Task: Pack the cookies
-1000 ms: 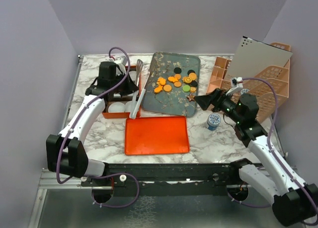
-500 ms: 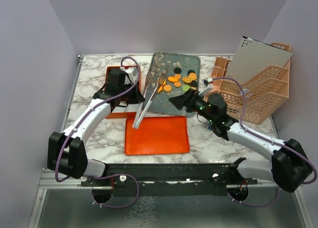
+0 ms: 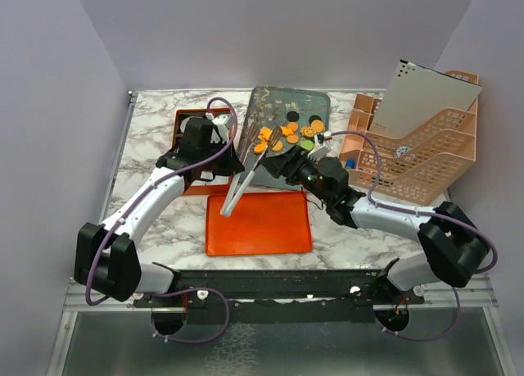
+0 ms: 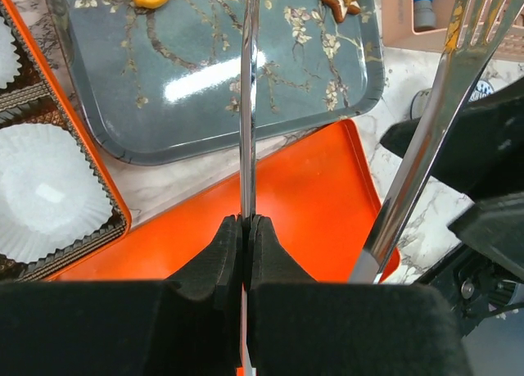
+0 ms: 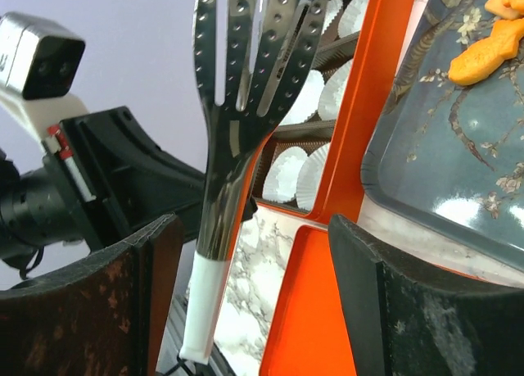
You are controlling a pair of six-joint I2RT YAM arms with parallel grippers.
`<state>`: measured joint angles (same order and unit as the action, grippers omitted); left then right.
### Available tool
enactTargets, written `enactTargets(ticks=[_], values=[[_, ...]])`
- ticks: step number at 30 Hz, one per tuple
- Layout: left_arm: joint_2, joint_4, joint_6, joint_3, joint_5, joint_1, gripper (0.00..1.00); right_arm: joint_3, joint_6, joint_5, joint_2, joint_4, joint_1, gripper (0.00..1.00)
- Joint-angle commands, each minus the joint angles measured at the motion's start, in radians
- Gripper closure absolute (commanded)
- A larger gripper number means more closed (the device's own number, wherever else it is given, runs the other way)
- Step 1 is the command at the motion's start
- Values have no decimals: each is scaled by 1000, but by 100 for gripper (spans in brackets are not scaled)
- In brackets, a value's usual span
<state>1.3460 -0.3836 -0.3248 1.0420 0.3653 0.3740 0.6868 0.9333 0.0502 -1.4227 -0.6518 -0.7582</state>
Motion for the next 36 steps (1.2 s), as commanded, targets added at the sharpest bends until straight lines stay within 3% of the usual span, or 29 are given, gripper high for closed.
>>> enactTargets(ticks=[1, 9, 19, 21, 29, 36], values=[[-35, 34, 16, -5, -3, 23, 100, 30, 75, 63, -45, -88, -7, 23], [-49, 35, 34, -7, -25, 50, 100, 48, 120, 52, -89, -137, -8, 41], [-96, 54, 58, -28, -80, 60, 100, -12, 197, 49, -74, -189, -8, 98], [-117, 66, 61, -35, -94, 62, 97, -27, 216, 52, -63, -202, -9, 100], [-260, 143, 44, -116, -190, 63, 58, -100, 236, 85, 19, -209, -8, 99], [-359, 111, 56, -137, -260, 63, 39, -167, 255, 148, 109, -183, -7, 99]])
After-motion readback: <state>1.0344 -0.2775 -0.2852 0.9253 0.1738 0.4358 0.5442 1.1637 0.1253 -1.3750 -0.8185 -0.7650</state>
